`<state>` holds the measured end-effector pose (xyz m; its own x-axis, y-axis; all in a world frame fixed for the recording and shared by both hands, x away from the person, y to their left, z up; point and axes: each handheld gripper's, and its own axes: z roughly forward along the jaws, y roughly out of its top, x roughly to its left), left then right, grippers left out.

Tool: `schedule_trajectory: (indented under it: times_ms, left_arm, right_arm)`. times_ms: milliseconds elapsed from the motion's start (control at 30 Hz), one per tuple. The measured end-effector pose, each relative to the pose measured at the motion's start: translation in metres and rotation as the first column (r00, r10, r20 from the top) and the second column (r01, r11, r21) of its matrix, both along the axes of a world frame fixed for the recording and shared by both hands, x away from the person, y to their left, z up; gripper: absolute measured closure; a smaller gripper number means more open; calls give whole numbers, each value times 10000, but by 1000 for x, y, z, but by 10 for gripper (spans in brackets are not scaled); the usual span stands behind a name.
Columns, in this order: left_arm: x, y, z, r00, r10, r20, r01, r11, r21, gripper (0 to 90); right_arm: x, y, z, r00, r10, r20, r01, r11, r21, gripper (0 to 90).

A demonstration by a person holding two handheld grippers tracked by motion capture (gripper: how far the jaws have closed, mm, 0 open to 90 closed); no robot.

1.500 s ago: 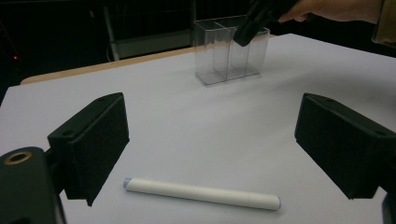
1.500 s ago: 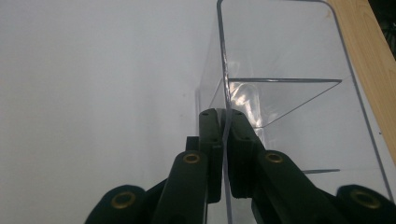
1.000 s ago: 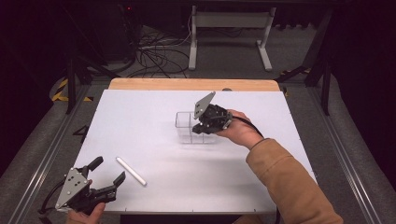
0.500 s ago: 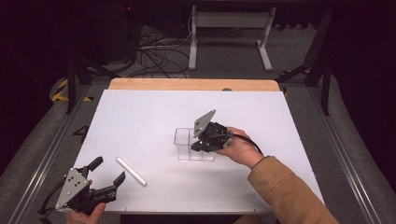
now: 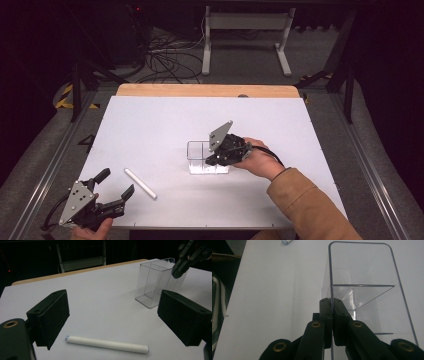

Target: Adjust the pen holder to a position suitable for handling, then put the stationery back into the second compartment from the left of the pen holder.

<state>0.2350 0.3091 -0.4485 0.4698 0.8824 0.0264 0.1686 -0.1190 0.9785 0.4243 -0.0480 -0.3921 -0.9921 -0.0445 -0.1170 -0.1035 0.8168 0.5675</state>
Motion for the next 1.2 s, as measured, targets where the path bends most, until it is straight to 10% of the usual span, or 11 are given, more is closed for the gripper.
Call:
schedule_trajectory:
  times_ms: [433, 633, 867, 1200]
  left_arm:
    - [-2, 1, 0, 10000, 17, 48, -17, 10000, -29, 113]
    - [-3, 2, 0, 10000, 20, 44, -19, 10000, -38, 111]
    - [-5, 0, 2, 9999, -14, 135, 13, 9999, 109, 109]
    - [-7, 0, 3, 9999, -24, 145, 21, 9998, 192, 109]
  right_arm:
    - [-4, 2, -1, 9994, -336, 98, 335, 9994, 57, 867]
    - [-9, -5, 8, 9955, -834, 442, 800, 9940, 749, 554]
    - [-18, -28, 28, 9766, -2151, 60, 2035, 9322, 2995, 218]
    - [-23, -30, 36, 9597, -2790, -328, 2679, 8738, 4059, 33]
